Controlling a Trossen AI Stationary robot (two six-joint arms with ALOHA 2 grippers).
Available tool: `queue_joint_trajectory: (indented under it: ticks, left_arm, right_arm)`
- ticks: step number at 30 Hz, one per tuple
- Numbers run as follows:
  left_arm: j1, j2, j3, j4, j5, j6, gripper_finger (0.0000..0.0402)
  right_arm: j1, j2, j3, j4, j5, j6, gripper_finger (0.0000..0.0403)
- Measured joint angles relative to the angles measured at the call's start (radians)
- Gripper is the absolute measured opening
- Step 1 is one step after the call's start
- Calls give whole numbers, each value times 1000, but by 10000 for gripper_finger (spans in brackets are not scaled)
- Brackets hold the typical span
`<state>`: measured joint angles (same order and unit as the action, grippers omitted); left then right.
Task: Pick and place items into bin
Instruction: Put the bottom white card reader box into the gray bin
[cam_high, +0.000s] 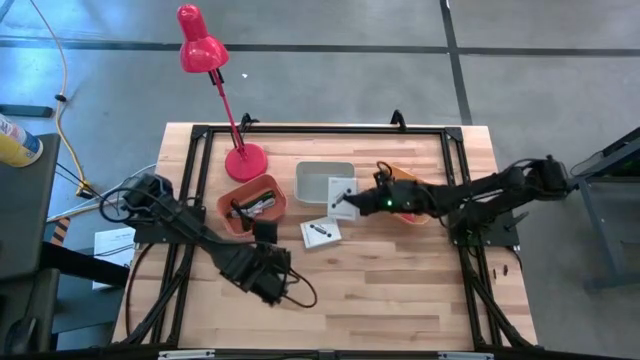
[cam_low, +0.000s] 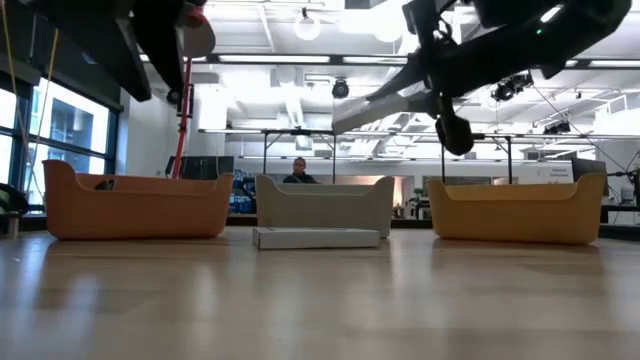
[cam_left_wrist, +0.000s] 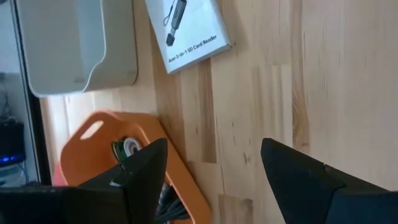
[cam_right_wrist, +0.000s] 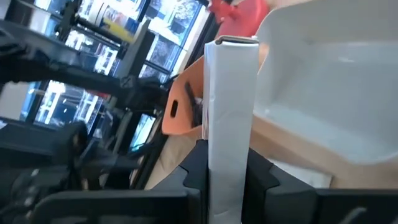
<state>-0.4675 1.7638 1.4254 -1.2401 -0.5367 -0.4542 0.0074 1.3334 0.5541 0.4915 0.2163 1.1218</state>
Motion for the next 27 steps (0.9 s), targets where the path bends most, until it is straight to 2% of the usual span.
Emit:
queue_joint_trajectory:
  ticks: [7, 13, 18, 27]
  left_arm:
    - [-55, 0, 0, -53, -41, -141, 248]
    - [-71, 0, 0, -68, -61, -214, 248]
    - [-70, 0, 0, -69, -67, -238, 248]
    - [-70, 0, 0, -71, -73, -289, 248]
  right_arm:
    - [-141, 1, 11, -11, -89, -6, 47]
    - [-234, 17, 126, -137, -166, -89, 42]
    - [-277, 96, 267, -267, -220, -141, 49]
    - [-283, 302, 475, -472, -238, -162, 49]
